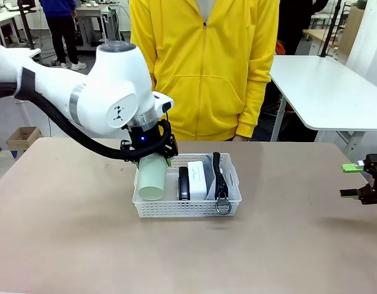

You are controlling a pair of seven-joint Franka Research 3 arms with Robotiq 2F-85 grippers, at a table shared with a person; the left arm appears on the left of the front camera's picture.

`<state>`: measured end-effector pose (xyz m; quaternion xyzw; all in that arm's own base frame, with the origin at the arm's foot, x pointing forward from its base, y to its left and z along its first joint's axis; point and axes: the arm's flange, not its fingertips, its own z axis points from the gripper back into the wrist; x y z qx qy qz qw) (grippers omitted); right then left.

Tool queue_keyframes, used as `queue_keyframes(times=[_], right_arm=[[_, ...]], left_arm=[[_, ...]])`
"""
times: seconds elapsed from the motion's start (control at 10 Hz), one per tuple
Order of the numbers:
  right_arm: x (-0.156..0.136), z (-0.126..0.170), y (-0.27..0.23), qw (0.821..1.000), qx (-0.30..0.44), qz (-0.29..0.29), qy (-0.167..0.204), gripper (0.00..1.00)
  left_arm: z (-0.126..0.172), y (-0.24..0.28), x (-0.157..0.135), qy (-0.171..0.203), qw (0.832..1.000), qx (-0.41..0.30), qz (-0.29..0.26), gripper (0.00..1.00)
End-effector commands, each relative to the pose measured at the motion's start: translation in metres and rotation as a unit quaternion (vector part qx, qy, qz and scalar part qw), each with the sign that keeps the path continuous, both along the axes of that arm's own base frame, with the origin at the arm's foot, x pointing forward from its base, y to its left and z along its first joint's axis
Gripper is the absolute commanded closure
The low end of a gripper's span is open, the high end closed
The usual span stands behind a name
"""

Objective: Efficiently arrange items inside the basket to fit them all.
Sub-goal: Pick up the Reusable plastic cup and place it inside the Organizing basket.

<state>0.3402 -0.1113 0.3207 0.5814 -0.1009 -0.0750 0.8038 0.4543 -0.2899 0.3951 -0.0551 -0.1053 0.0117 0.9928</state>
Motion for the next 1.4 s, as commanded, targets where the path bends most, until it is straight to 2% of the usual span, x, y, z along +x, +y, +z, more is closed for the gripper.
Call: queue_keyframes(times=[0.0,0.5,1.2,1.3], right_arm=[[0.001,0.003,0.001,1.0,0.007,-0.006,-0.004,0.0],[0.001,0.003,0.001,1.0,0.007,-0.006,-0.004,0.0],[0.001,0.003,0.001,1.0,0.007,-0.006,-0.004,0.0],[0.001,0.003,0.001,1.0,0.007,-0.006,-0.004,0.0]], left_arm=[[-0.012,-0.021,0.011,-0.011,1.0,0.02,0.018,0.09],[-0.038,-0.043,0.021,0.02,0.998,0.05,0.025,0.09],[-0.049,-0.048,0.031,0.028,0.996,0.074,0.048,0.09],[-0.049,-0.048,0.031,0.029,0.996,0.074,0.051,0.0]])
